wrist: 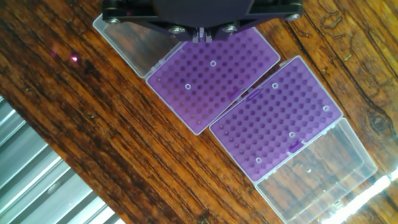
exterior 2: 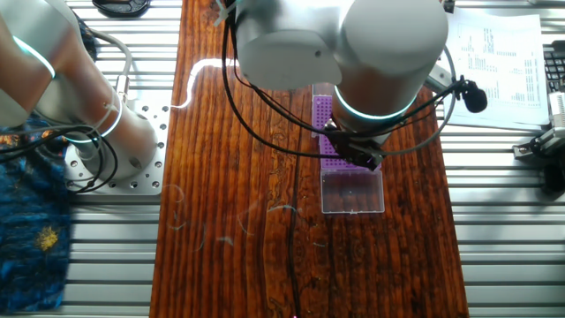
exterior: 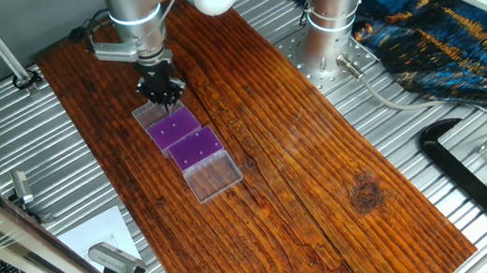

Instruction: Transfer all small pipette tips from one holder to another

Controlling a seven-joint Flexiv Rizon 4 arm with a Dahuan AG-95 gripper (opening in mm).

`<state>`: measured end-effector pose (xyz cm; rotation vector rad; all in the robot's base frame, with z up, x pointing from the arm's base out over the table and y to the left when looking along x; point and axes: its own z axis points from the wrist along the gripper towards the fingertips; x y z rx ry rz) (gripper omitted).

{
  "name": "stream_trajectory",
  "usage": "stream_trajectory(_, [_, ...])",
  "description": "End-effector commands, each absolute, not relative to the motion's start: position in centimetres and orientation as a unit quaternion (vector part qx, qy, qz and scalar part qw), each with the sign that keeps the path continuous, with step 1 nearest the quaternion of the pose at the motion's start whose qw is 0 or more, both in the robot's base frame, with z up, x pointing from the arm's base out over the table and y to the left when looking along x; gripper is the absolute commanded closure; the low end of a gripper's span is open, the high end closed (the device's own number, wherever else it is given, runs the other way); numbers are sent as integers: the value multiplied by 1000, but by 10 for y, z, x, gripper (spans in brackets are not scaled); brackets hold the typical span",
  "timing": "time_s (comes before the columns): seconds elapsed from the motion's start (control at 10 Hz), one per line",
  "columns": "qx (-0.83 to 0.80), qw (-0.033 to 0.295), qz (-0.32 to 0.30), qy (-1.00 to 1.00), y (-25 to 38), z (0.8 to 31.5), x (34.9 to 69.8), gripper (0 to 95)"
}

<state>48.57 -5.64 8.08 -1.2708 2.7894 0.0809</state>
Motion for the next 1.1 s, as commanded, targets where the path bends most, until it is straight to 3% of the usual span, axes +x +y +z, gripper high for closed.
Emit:
stream_trajectory(0.1, [-412,36,27,910,-56,79,484,950])
stream_trajectory(1.1, [-397,32,28,917,-55,75,475,950])
